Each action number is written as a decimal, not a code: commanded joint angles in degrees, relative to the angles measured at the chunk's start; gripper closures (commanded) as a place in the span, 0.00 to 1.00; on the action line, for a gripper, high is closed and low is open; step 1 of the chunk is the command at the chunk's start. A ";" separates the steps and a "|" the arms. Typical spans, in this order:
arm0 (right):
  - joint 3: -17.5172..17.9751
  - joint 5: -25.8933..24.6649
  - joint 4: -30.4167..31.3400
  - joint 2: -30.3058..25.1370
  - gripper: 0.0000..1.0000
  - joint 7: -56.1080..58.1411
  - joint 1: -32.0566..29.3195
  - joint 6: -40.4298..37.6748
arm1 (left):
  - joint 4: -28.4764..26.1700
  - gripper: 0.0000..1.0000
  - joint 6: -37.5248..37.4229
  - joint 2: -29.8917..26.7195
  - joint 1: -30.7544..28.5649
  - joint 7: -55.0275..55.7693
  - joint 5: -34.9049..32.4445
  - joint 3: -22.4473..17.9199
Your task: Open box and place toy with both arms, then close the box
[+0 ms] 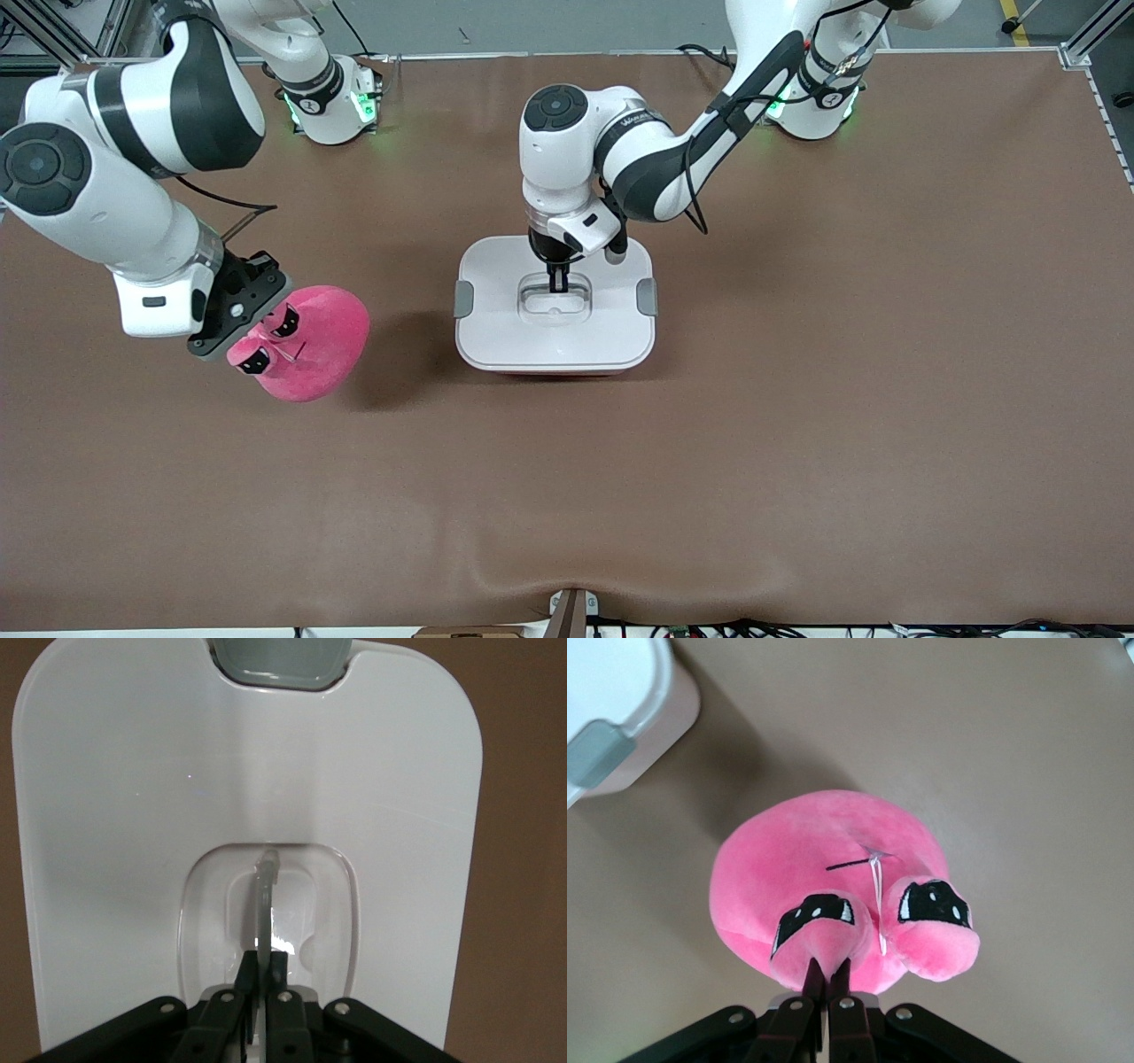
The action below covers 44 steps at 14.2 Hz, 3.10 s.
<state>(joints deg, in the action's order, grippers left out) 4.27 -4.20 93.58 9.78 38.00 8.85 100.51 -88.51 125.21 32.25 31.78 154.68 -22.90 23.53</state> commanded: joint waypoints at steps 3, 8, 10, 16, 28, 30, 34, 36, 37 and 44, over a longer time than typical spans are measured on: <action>-0.23 0.34 -0.23 -1.52 1.00 7.18 2.66 -2.16 | 1.15 1.00 -0.05 -0.25 0.30 -2.71 -1.44 -0.15; 1.27 0.16 -1.81 -3.19 1.00 11.82 6.43 -2.60 | 1.23 1.00 -3.12 -6.74 -2.06 -6.58 0.57 0.11; 1.18 0.16 -3.13 -3.19 1.00 17.35 7.58 -2.60 | 1.32 1.00 -5.31 -10.08 -3.03 -10.87 3.81 0.11; 1.09 -1.68 -4.45 -3.90 1.00 20.71 17.32 -2.08 | 4.31 1.00 -16.74 -17.65 -13.92 -36.43 18.76 0.03; 1.01 -11.18 -4.28 -1.70 1.00 19.92 26.30 1.35 | 5.72 1.00 -30.98 -19.33 -35.02 -78.54 28.27 0.11; 1.01 -11.18 -4.28 -1.08 1.00 19.92 26.30 1.79 | 5.72 1.00 -31.95 -19.33 -36.26 -81.99 28.27 -0.06; 1.01 -11.09 -4.10 -0.03 1.00 19.75 26.56 1.79 | 5.54 1.00 -32.65 -19.15 -37.66 -87.69 27.65 -0.59; 1.01 -11.09 -3.84 0.06 1.00 18.78 26.74 1.79 | 5.54 1.00 -33.36 -18.97 -37.75 -89.99 27.56 -0.85; 1.01 -11.00 -3.75 0.15 1.00 18.43 26.83 1.79 | 5.54 1.00 -33.36 -18.89 -37.75 -90.60 27.56 -0.85; 1.01 -10.91 -3.49 1.47 1.00 15.70 28.94 1.44 | 5.10 1.00 -35.12 -18.62 -39.24 -95.35 25.72 -1.20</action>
<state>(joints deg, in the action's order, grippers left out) 5.95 -13.94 89.88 11.65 54.76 36.54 102.25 -83.34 91.46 14.01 -6.00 61.84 3.69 22.16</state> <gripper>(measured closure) 0.956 0.934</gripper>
